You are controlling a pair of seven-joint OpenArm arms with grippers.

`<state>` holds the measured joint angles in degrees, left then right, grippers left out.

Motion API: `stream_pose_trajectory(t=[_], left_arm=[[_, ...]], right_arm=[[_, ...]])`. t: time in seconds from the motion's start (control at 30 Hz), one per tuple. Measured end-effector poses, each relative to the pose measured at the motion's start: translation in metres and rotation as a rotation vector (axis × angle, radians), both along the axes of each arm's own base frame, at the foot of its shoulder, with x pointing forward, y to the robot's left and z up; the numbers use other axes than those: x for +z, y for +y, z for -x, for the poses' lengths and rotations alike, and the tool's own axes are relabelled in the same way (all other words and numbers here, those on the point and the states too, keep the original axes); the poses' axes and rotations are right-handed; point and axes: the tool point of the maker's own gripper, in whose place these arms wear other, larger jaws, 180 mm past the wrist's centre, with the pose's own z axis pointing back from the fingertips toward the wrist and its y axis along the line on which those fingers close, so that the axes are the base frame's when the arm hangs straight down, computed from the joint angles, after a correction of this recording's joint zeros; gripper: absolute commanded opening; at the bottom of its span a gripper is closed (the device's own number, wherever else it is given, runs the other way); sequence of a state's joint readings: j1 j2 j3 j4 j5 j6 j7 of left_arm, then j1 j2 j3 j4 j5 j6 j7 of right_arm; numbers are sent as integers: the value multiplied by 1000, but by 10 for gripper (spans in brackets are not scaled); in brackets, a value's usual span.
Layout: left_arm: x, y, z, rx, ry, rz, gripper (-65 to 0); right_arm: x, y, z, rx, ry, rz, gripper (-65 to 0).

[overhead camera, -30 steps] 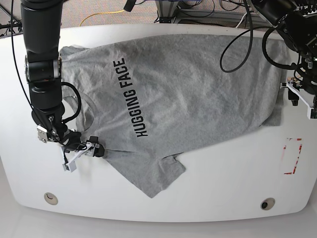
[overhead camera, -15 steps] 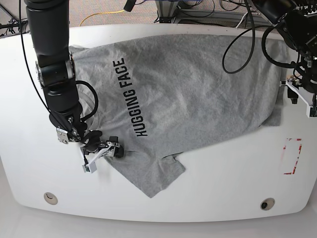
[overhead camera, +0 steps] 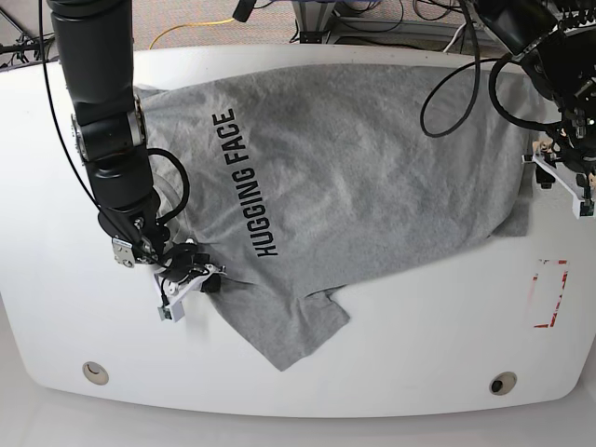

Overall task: Fold the T-shirt properly
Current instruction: 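Move both grippers to the shirt's hem corners and grasp them, then lift the hem with both grippers and swing it up off the table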

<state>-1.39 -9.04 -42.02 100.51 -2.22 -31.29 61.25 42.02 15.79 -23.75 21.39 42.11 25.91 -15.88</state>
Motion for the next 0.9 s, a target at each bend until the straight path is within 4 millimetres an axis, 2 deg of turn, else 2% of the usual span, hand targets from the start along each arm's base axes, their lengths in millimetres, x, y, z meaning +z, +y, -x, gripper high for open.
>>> stream_pose_trajectory(t=[0.07, 0.13, 0.33, 0.43, 0.53, 0.63, 0.73, 0.87, 0.9], left_arm=[[-6, 5, -8, 65, -14, 52, -169], [-11, 6, -19, 86, -28, 97, -144], [-26, 0, -54, 91, -80, 201, -142], [-41, -4, -70, 93, -101, 268, -142], [-58, -6, -77, 98, -70, 322, -142], [-66, -7, -86, 91, -66, 337, -142], [-77, -19, -93, 40, -35, 344, -143], [-78, -27, -104, 11, -60, 350, -154], [-77, -28, -105, 8, -62, 352, -186]], right_arm=[[-1, 0, 1, 2, 4, -1, -650], [-2, 1, 3, 6, 11, -1, -650], [-3, 1, 3, 12, 17, 1, -650], [-2, 1, 3, 11, 16, 0, -650], [-2, 1, 3, 12, 17, 0, -650], [-3, 1, 4, 10, 18, 0, -650], [-2, 0, 3, 10, 16, -1, -650], [-2, 0, 4, 11, 16, -2, -650], [-2, -1, 4, 10, 16, -2, -650]])
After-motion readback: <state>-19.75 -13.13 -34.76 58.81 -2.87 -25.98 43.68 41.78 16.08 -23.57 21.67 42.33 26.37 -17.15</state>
